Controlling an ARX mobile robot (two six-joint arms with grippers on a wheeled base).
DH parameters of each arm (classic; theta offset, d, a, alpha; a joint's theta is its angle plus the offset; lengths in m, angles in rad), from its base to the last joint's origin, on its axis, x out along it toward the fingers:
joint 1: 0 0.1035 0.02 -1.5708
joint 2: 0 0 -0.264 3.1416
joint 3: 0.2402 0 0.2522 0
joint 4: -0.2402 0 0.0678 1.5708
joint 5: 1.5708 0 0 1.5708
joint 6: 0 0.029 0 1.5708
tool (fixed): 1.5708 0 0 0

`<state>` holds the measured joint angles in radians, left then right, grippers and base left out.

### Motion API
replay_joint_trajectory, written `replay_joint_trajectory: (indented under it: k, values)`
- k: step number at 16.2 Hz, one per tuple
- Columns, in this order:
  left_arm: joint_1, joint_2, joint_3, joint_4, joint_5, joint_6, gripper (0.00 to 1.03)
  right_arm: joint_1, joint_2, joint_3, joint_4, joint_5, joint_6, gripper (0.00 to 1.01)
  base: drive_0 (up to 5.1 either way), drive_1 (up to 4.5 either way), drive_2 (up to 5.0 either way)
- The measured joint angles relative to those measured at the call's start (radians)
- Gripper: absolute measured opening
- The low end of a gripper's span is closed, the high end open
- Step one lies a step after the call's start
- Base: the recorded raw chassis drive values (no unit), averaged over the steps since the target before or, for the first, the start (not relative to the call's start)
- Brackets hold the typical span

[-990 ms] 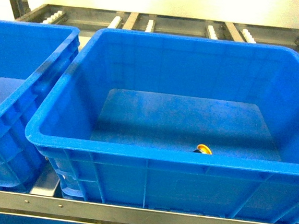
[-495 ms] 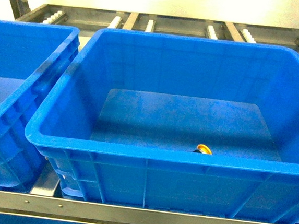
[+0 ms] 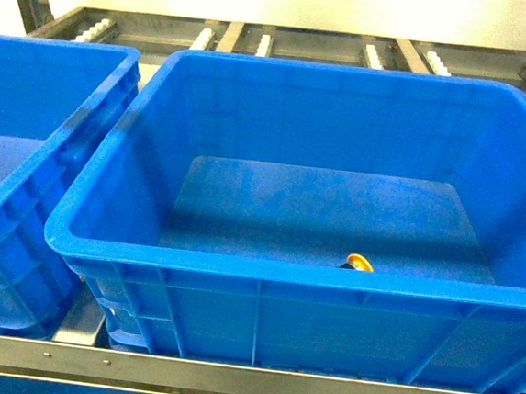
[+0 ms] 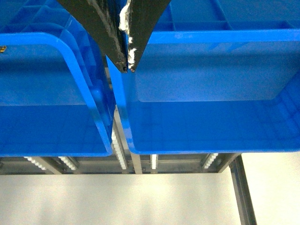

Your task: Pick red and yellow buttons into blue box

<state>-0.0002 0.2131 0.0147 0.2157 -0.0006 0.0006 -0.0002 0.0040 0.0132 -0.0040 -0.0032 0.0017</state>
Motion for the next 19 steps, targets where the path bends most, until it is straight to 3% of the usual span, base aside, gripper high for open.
replay_joint_trajectory:
  k: [7, 8, 9, 17, 18, 19]
  values:
    - [0.000, -0.037, 0.000, -0.037, 0.000, 0.000, 0.02, 0.000, 0.000, 0.000, 0.000, 0.000, 0.000, 0.02, 0.0, 0.00, 0.0]
    - [0.000, -0.067, 0.000, -0.082, 0.000, 0.000, 0.02, 0.000, 0.000, 0.000, 0.000, 0.000, 0.000, 0.02, 0.0, 0.00, 0.0]
    - [0.000, -0.173, 0.000, -0.228, 0.000, 0.000, 0.02, 0.000, 0.000, 0.000, 0.000, 0.000, 0.000, 0.02, 0.0, 0.00, 0.0]
    - [0.000, -0.203, 0.000, -0.219, 0.000, 0.000, 0.02, 0.000, 0.000, 0.000, 0.000, 0.000, 0.000, 0.02, 0.0, 0.00, 0.0]
    - [0.000, -0.203, 0.000, -0.219, 0.000, 0.000, 0.07, 0.000, 0.000, 0.000, 0.000, 0.000, 0.000, 0.11, 0.0, 0.00, 0.0]
    - [0.000, -0.203, 0.000, -0.219, 0.000, 0.000, 0.20, 0.000, 0.000, 0.000, 0.000, 0.000, 0.000, 0.24, 0.0, 0.00, 0.0]
